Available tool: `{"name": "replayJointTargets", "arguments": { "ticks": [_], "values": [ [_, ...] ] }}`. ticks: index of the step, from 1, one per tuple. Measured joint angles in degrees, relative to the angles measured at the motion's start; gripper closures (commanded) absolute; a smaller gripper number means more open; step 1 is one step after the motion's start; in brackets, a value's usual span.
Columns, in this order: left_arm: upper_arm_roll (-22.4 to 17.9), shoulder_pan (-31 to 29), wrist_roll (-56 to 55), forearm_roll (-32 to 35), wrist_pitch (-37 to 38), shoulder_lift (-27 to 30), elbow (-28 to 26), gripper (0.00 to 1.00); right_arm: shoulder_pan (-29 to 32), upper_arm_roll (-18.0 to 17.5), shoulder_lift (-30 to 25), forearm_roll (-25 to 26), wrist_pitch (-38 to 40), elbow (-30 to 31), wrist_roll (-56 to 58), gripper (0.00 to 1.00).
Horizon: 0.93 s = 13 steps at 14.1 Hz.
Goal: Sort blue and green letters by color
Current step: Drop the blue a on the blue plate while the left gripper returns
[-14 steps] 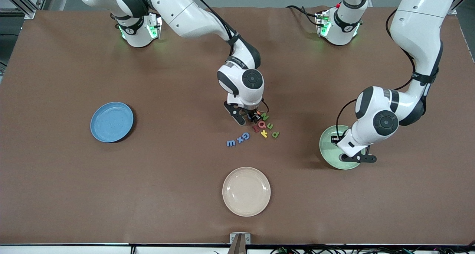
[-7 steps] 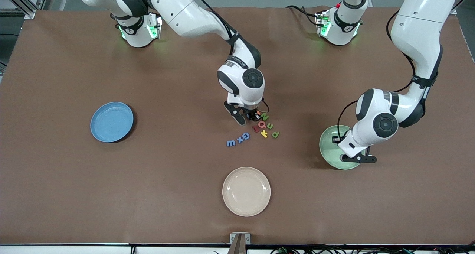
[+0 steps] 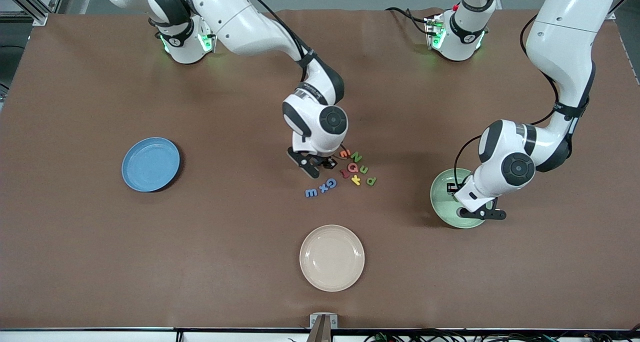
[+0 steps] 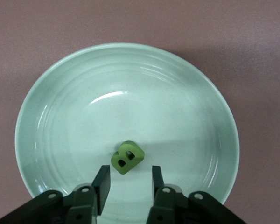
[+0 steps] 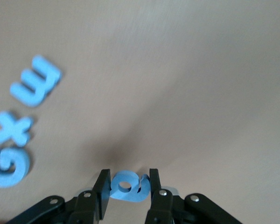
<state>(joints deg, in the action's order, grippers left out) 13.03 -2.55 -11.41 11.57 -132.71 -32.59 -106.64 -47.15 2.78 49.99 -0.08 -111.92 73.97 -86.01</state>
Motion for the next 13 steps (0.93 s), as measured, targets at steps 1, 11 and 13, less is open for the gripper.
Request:
{"name": "replayJointTargets", "arguments": {
  "ticks": [1, 11, 13],
  "values": [
    [0.1, 0.0, 0.1, 0.0, 0.0, 0.0, 0.0, 0.42, 1.3, 0.1, -1.4, 0.0, 2.1, 0.2, 3.2, 1.00],
    [7.7, 1.2, -10.9, 0.0, -0.1, 1.6, 1.2, 0.00, 23.8, 0.7, -35.7, 0.4, -14.1, 47.9, 48.1, 1.00],
    [8.0, 3.3, -14.5, 0.0, -0.1, 1.6, 1.5, 0.00, 27.9, 0.7, -40.0, 0.4, -15.0, 52.9, 54.8, 1.00]
  ]
}}
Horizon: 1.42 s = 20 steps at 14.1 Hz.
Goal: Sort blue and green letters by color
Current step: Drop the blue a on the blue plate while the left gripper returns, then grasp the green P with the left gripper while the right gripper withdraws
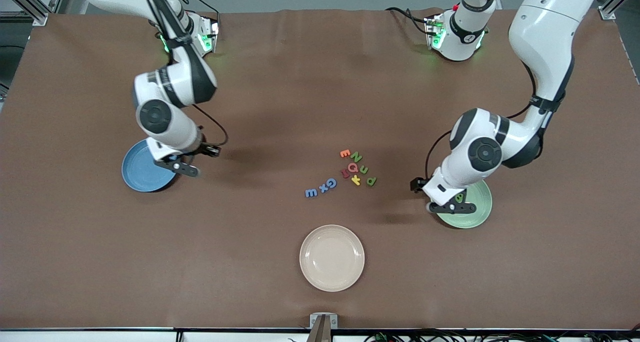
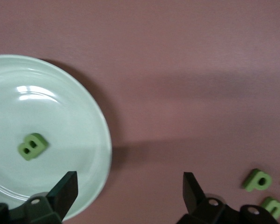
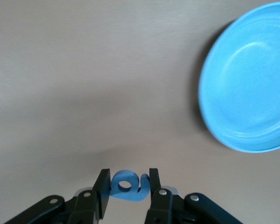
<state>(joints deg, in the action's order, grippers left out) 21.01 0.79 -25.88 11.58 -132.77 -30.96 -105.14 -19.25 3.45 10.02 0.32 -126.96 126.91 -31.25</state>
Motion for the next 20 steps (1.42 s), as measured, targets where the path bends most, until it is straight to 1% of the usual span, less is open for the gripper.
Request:
{"name": "replayJointTargets", "arguments": {
  "ticks": [2, 5, 8, 10, 13, 14, 15, 16, 17, 20],
  "values": [
    [0.0, 2.7, -5.9, 0.0, 0.0, 0.0, 0.4, 0.00, 2.9, -0.1, -2.2, 0.0, -0.2, 2.1, 5.4, 1.00],
    [0.0, 6.7, -16.3, 0.0, 0.0, -0.4, 1.5, 0.00, 8.4, -0.2, -2.8, 0.0, -2.5, 3.3, 14.8, 1.00],
    [0.0, 9.1, -24.8, 0.0, -0.1, -2.0, 2.4, 0.00, 15.0, -0.1, -2.6, 0.0, -9.2, 6.3, 25.7, 1.00],
    [0.0, 10.0, -31.3, 0.0, -0.7, -3.6, 2.9, 0.00, 18.4, -0.1, -2.2, 0.0, -13.9, 8.8, 30.8, 1.00],
    [0.0, 11.3, -40.5, 0.0, -2.9, -6.2, 4.1, 0.00, 21.0, -0.2, -0.6, 0.1, -18.7, 11.1, 34.7, 0.99],
    [0.0, 11.6, -42.3, 0.0, -3.7, -6.9, 4.5, 0.00, 21.4, -0.2, 0.2, 0.1, -19.7, 11.3, 35.1, 0.95],
    [0.0, 12.0, -43.3, 0.0, -4.4, -7.6, 4.9, 0.00, 21.7, -0.2, 1.0, 0.1, -20.7, 11.3, 35.3, 0.59],
    [0.0, 12.3, -44.1, 0.0, -4.7, -8.0, 5.1, 0.00, 21.9, -0.2, 1.7, 0.1, -21.2, 11.4, 35.3, 0.10],
    [0.0, 12.6, -44.8, 0.0, -4.8, -8.4, 5.3, 0.00, 22.1, -0.2, 2.2, 0.1, -21.6, 11.4, 35.3, 0.00],
    [-0.1, 12.9, -46.9, 0.0, -4.9, -9.2, 5.5, 0.00, 22.5, -0.3, 2.5, 0.1, -21.7, 11.3, 35.3, 0.00]
  ]
}}
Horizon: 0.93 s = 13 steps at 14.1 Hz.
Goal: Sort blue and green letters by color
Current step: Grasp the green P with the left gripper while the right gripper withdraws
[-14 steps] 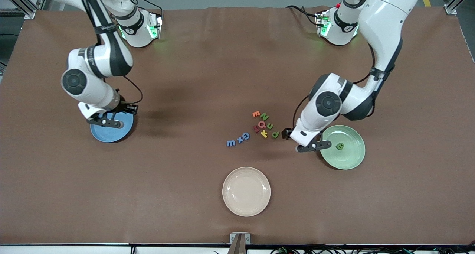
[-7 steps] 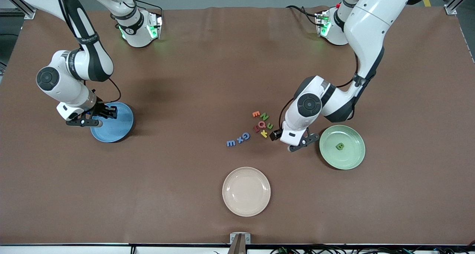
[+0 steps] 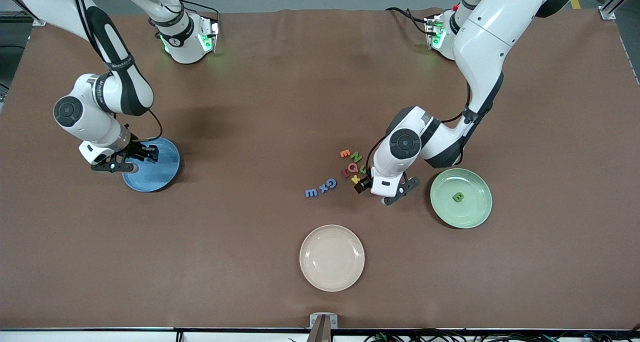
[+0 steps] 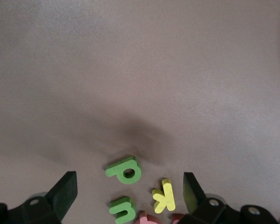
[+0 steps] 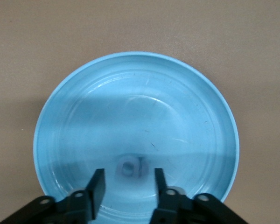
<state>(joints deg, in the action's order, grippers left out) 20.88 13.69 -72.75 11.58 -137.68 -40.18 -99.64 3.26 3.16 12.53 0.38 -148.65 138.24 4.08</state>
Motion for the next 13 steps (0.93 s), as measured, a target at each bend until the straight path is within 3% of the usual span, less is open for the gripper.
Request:
{"name": "replayJointTargets", "arguments": {
  "ticks": [6, 11, 13],
  "values": [
    [-0.1, 0.1, -1.2, 0.0, 0.0, -1.2, 0.0, 0.18, -2.9, -1.6, -1.0, 0.0, 6.9, -2.6, -8.1, 0.00],
    [-0.1, 0.2, -1.4, 0.0, 0.0, -2.2, -0.1, 0.41, -17.7, -2.3, -1.7, -0.1, 12.3, -8.4, -33.9, 0.00],
    [-0.1, 0.2, -1.4, 0.0, 0.0, -2.2, -0.1, 0.55, -23.3, -2.5, -0.7, -0.1, 15.0, -12.4, -44.4, 0.00]
  ]
}}
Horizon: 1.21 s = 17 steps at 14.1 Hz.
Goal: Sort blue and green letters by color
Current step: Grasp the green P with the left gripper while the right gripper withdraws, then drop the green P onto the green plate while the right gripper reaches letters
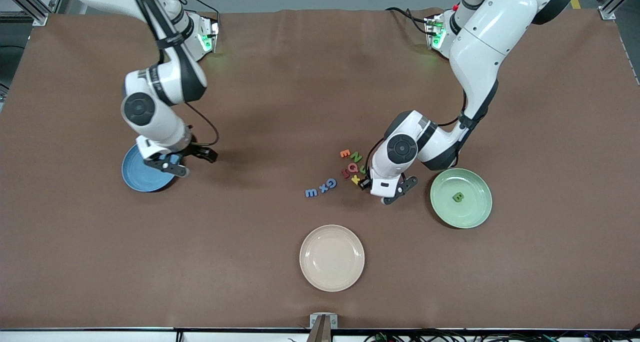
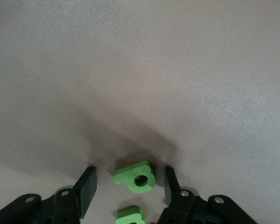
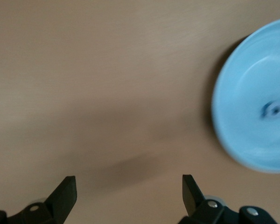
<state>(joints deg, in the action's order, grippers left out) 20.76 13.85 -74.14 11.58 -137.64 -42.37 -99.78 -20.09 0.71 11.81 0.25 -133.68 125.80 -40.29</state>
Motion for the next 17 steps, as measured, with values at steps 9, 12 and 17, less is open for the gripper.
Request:
{"name": "replayJointTargets", "arguments": {
  "ticks": [9, 12, 17],
  "values": [
    [0.0, -0.1, 0.0, 0.0, 0.3, 0.3, 0.2, 0.89, -11.2, 0.0, 18.5, -0.1, 6.1, -25.7, -38.7, 0.00],
    [-0.1, -1.1, 2.3, 0.3, 0.7, 0.6, 0.6, 0.89, -13.4, 0.0, 25.9, -0.1, 7.4, -35.7, -48.5, 0.00],
    [0.9, -6.9, 13.6, 0.4, 8.5, 5.2, 0.0, 0.89, -14.9, 0.1, 34.8, 0.0, 7.7, -45.9, -60.1, 0.02]
  ]
}}
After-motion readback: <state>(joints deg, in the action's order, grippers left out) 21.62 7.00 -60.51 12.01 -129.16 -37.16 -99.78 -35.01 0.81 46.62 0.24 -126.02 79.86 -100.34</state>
